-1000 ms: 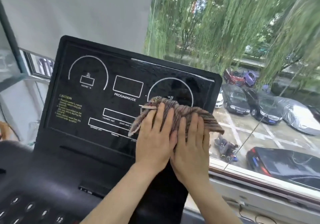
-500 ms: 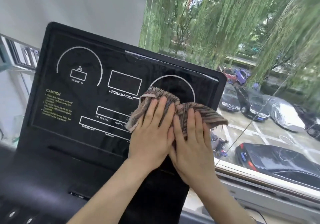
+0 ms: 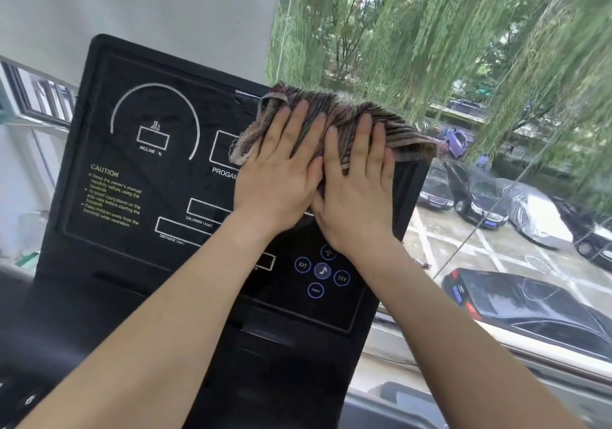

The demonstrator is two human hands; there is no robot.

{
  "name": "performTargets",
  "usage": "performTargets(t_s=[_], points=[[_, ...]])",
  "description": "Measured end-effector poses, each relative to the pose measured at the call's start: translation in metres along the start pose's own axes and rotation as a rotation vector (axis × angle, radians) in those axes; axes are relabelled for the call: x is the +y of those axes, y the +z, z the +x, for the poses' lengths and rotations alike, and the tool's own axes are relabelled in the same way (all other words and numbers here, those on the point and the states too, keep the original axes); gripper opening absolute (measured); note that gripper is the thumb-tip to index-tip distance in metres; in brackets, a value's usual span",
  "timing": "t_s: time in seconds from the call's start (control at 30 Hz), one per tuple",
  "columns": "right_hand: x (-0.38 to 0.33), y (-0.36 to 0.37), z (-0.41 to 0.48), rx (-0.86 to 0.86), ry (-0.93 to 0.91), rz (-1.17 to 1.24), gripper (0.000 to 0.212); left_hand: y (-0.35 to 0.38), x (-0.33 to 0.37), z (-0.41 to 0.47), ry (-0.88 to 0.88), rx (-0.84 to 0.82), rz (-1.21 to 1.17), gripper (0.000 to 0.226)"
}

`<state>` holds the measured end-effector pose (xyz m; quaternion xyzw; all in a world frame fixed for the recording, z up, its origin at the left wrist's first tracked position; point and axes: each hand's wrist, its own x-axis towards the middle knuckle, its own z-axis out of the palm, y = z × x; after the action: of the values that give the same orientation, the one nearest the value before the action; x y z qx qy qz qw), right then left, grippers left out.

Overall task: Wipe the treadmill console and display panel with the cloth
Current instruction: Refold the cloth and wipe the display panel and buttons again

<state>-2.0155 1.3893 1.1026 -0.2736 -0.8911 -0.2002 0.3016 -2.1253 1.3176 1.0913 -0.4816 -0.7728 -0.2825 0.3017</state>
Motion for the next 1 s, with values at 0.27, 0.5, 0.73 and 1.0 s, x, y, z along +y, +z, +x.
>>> performTargets(t_s=[0.27,0.5,0.73,1.0], points=[[-0.077,0.006,0.042,-0.038,-0.103,-0.017,0.069,-0.017,-0.087,0.001,-0.116,-0.017,-0.023,0.054],[-0.195,0.014,0.114,-0.091,-0.317,-0.05,0.067,-0.038,-0.211,0.0,-0.389,-0.009,-0.083,0.056],[-0.18,0.011,0.098,-0.108,-0.51,-0.092,0.067,-0.036,-0.191,-0.032,-0.477,-0.04,-0.05,0.062],[-0.061,0.013,-0.047,-0.193,-0.299,-0.078,0.065,0.003,-0.04,-0.104,-0.332,-0.173,-0.079,0.063]])
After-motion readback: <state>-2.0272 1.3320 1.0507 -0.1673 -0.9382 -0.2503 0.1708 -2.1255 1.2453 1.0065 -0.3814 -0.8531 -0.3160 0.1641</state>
